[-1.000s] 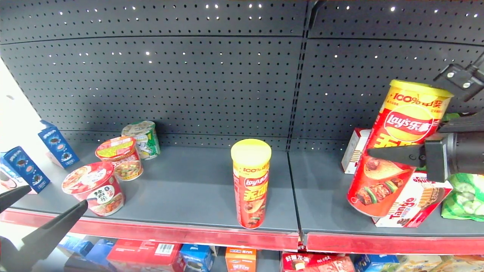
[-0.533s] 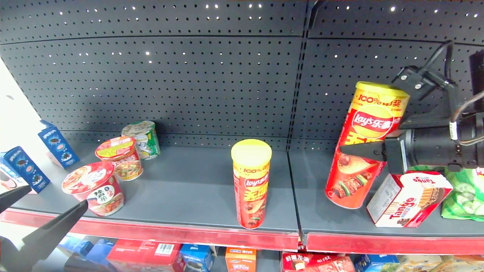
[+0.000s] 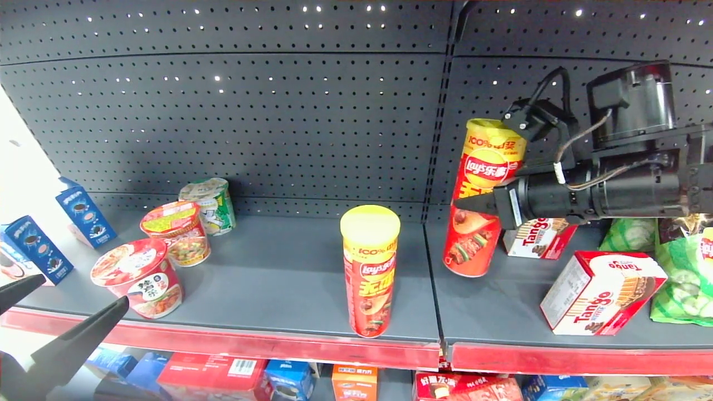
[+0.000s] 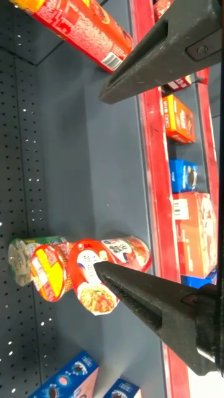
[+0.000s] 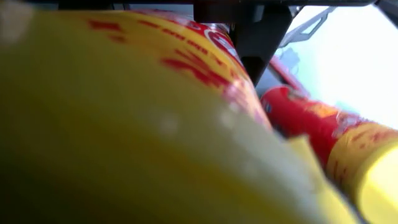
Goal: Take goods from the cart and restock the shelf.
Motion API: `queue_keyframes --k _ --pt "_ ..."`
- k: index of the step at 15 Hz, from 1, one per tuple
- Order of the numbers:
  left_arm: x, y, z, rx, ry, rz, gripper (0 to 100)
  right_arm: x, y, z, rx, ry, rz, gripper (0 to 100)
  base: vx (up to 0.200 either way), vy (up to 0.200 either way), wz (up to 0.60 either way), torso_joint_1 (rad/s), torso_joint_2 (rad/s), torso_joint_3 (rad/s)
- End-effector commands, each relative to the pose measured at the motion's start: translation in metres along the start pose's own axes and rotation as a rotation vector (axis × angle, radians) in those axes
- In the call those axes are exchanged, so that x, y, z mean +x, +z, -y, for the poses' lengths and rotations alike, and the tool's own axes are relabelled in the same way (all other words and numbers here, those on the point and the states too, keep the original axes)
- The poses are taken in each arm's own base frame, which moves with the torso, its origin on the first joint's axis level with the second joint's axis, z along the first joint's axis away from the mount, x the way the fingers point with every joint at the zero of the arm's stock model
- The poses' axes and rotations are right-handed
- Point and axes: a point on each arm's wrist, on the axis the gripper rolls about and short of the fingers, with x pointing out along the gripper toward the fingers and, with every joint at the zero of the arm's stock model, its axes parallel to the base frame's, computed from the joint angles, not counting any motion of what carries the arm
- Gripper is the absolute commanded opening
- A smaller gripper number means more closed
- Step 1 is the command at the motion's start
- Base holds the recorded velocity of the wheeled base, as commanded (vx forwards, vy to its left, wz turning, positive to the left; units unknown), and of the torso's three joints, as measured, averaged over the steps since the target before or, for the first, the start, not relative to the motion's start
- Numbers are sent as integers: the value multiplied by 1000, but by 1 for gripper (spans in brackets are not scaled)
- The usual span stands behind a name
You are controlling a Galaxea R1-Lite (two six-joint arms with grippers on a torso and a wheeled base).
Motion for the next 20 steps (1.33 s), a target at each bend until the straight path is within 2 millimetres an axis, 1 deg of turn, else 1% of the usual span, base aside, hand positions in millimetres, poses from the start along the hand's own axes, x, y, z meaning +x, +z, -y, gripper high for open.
queue_keyframes --k 1,2,3,4,7,10,13,15,17,20 --pt "0 -1 0 0 0 -4 100 33 -4 1 -1 10 -13 0 0 0 0 0 0 0" --pt "0 -1 0 0 0 -4 100 42 -3 -1 -3 16 1 0 0 0 0 0 0 0" --pt "1 -1 0 1 0 -5 100 46 -3 -2 -6 20 5 0 0 0 0 0 0 0" --pt "1 -1 0 21 0 -8 100 57 -6 -2 -8 23 10 0 0 0 0 0 0 0" --pt "3 -3 0 27 -2 -20 100 82 -13 -1 -10 27 24 0 0 0 0 0 0 0" --pt "3 -2 0 27 -2 -19 100 100 -20 0 -9 28 24 0 0 0 0 0 0 0" --pt "2 -3 0 27 -2 -19 100 112 -19 1 7 29 29 0 0 0 0 0 0 0" --pt "2 -2 0 27 -2 -16 100 116 -17 -1 6 35 35 0 0 0 0 0 0 0" --pt "2 -3 0 38 -2 -16 100 120 -19 -1 6 38 31 0 0 0 0 0 0 0" --pt "2 -3 0 44 -2 -16 100 133 -26 -2 -2 42 35 0 0 0 0 0 0 0"
